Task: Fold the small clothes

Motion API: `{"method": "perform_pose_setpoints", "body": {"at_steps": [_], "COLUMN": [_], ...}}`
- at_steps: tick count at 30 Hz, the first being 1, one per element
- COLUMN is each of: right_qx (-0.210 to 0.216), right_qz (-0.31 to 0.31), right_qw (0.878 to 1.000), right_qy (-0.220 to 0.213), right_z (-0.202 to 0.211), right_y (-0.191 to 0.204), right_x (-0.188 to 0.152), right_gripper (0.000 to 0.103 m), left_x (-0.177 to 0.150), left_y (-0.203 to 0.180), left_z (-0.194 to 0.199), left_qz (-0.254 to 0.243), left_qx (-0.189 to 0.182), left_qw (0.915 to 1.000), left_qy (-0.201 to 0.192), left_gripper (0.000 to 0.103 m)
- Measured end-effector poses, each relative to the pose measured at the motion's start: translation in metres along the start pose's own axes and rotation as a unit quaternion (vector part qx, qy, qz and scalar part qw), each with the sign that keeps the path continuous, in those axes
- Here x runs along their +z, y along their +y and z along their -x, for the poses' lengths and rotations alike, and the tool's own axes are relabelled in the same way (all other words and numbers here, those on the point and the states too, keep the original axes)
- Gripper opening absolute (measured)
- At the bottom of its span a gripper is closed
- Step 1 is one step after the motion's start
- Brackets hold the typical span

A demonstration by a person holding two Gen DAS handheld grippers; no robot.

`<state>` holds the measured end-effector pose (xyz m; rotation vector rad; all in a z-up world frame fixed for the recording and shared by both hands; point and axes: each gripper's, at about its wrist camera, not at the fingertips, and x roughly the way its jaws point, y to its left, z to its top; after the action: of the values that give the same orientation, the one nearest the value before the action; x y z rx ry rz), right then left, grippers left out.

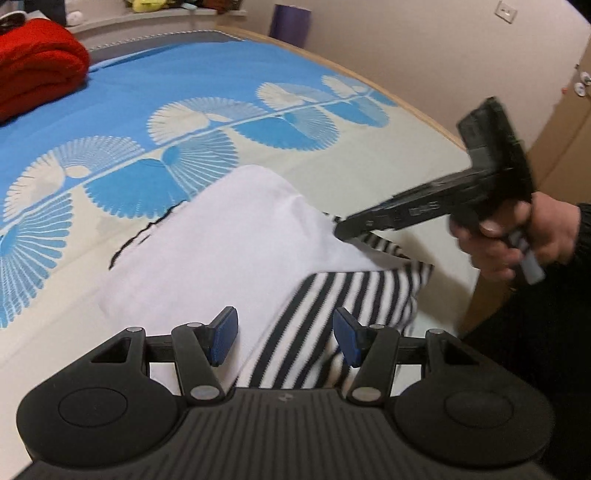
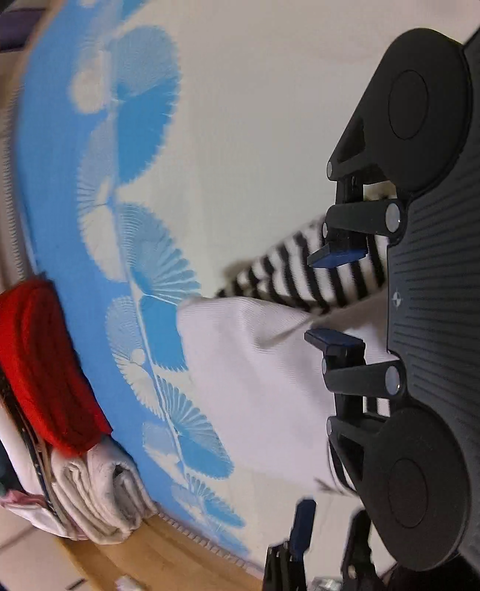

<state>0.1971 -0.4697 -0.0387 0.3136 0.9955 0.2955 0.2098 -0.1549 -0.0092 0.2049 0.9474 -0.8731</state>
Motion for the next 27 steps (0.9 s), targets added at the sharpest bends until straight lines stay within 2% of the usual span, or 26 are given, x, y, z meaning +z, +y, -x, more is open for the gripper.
{"method": "perform_pose_setpoints", "body": {"at_steps": [1, 2, 3, 5, 7, 11, 13, 15, 18, 19, 21, 22, 24, 25, 26, 27], "right_qx": [0.025, 0.05, 0.072, 0.078, 0.035, -0.014, -0.025, -0.021, -0.005, 0.012, 0.065, 0.102, 0.123, 0.114, 0.087, 0.04], "right_qz": [-0.006, -0.003, 0.003, 0.032, 0.048, -0.033, -0.032, -0.015, -0.013, -0.011, 0.003, 0.016, 0.053, 0.078, 0.103, 0.126], "right_qw": [1.0, 0.999, 0.997, 0.996, 0.998, 0.999, 0.999, 0.999, 1.0, 0.999, 0.996, 0.993, 0.991, 0.99, 0.99, 0.987], "right_qy": [0.0, 0.0, 0.003, 0.013, 0.025, 0.025, 0.033, 0.028, -0.02, -0.044, -0.062, -0.056, -0.03, -0.004, 0.038, 0.092], "right_z": [0.002, 0.007, 0.008, 0.01, 0.01, 0.019, 0.019, 0.019, 0.037, 0.048, 0.059, 0.062, 0.058, 0.047, 0.033, 0.013], "right_y": [0.0, 0.002, 0.007, 0.013, 0.014, -0.018, -0.02, -0.015, -0.003, 0.0, 0.003, 0.008, 0.018, 0.024, 0.029, 0.03], "right_x": [0.0, -0.005, -0.005, -0.01, -0.013, -0.008, -0.01, -0.012, -0.006, -0.004, -0.004, -0.007, -0.014, -0.02, -0.028, -0.039], "right_gripper": [0.023, 0.002, 0.001, 0.0, 0.0, 0.0, 0.0, 0.001, 0.003, 0.006, 0.006, 0.006, 0.006, 0.006, 0.006, 0.005], "left_x": [0.001, 0.002, 0.003, 0.001, 0.004, 0.007, 0.009, 0.01, 0.012, 0.012, 0.012, 0.012, 0.013, 0.013, 0.013, 0.012], "left_y": [0.0, 0.0, 0.001, 0.009, 0.015, 0.023, 0.025, 0.028, 0.031, 0.031, 0.028, 0.026, 0.023, 0.021, 0.022, 0.024], "left_z": [0.0, -0.001, -0.001, -0.001, 0.0, 0.002, 0.001, -0.003, -0.008, -0.009, -0.011, -0.01, -0.01, -0.01, -0.012, -0.015], "left_qz": [0.0, 0.0, 0.003, 0.014, 0.028, 0.045, 0.052, 0.06, 0.063, 0.061, 0.054, 0.05, 0.044, 0.043, 0.045, 0.051], "left_qx": [0.006, 0.012, 0.016, 0.026, 0.039, 0.062, 0.07, 0.078, 0.074, 0.07, 0.062, 0.057, 0.05, 0.05, 0.052, 0.056], "left_qw": [1.0, 0.9999, 0.9999, 0.9995, 0.9988, 0.9968, 0.9959, 0.9951, 0.9952, 0.9957, 0.9966, 0.9971, 0.9978, 0.9978, 0.9976, 0.9971], "left_qy": [0.0, 0.0, -0.002, -0.006, -0.013, -0.025, -0.023, -0.012, 0.001, 0.005, 0.007, 0.006, 0.002, 0.0, -0.002, -0.001], "left_gripper": [0.062, 0.062, 0.062, 0.062, 0.062, 0.062, 0.062, 0.061, 0.058, 0.057, 0.057, 0.057, 0.057, 0.057, 0.057, 0.057]}}
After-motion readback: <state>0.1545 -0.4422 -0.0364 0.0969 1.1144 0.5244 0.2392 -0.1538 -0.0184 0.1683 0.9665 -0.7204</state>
